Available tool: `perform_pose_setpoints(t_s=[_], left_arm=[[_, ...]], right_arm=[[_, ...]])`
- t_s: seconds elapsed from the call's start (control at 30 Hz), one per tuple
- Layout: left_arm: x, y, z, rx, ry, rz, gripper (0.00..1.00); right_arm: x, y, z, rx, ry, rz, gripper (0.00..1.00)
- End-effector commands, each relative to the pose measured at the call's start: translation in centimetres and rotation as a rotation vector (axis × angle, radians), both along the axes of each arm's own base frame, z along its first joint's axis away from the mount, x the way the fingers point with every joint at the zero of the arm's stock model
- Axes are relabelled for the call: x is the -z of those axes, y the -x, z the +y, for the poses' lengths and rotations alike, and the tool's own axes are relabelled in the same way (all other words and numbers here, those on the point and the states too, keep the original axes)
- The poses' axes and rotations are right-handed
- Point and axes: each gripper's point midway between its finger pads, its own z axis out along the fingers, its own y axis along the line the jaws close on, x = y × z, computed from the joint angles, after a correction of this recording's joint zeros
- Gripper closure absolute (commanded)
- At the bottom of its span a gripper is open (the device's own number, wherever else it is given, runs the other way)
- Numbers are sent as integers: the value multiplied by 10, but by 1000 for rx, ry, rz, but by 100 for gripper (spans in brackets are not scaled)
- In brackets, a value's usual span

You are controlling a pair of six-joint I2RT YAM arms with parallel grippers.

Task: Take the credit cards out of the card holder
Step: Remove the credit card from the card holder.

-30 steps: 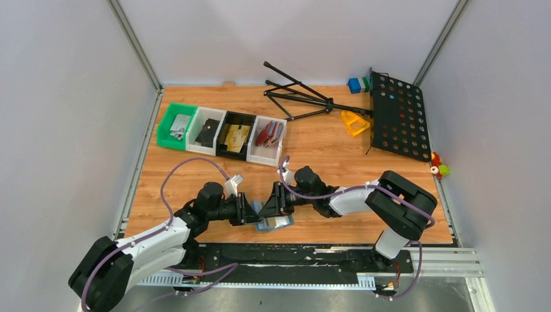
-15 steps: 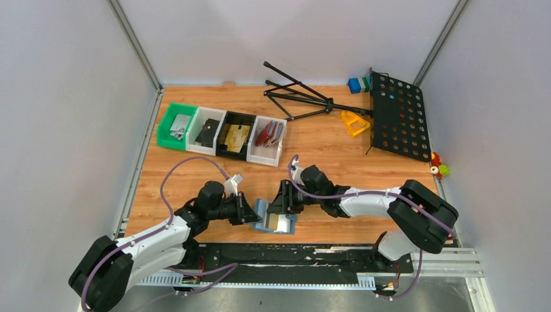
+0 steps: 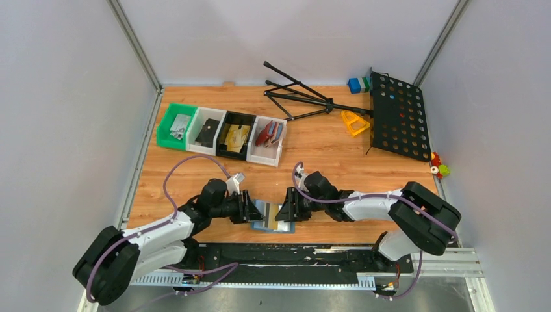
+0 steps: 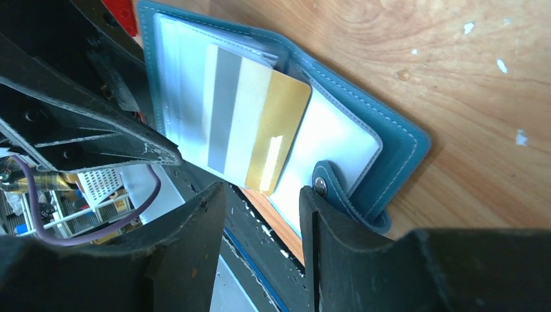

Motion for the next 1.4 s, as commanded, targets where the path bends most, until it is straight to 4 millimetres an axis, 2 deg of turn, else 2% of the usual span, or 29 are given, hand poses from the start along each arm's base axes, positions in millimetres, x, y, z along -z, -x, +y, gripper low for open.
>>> perform_pose_setpoints(t_s=[0.0, 0.07, 0.1, 0.17, 0.33, 0.47, 0.57, 0.67, 0.83, 1.0, 1.37], left_arm=[[-12, -16, -11, 29, 5, -55, 56], [-10, -16, -13, 37, 1, -44, 70], [-9, -16, -13, 38, -2, -45, 82], [-9, -18, -12, 26, -5, -50, 99], [-34, -22, -13, -21, 100, -96, 100], [-62, -23, -12, -68, 234, -117, 100], [-80, -21, -13, -72, 301, -129, 100], [-76, -20, -12, -67, 280, -112, 100], [-58, -19, -12, -68, 244, -64, 100], [-67, -18, -17, -59, 322, -57, 100], [-88, -25, -9, -148, 395, -134, 100]], right_arm=[[-5, -7, 6, 7, -22, -14, 54], [-6, -7, 5, 12, -19, -16, 53], [-6, -6, 3, 14, -14, -15, 53], [-5, -5, 1, 18, -14, -10, 51], [-18, -4, -1, 28, -132, 22, 44], [-34, -6, -1, 28, -190, 3, 43], [-55, -7, 1, 30, -260, -36, 45], [-63, -9, -1, 46, -276, -44, 44], [-51, -10, -3, 52, -213, -19, 46], [-48, -9, -3, 80, -225, 19, 47], [-42, -17, -13, 194, -206, 58, 45]])
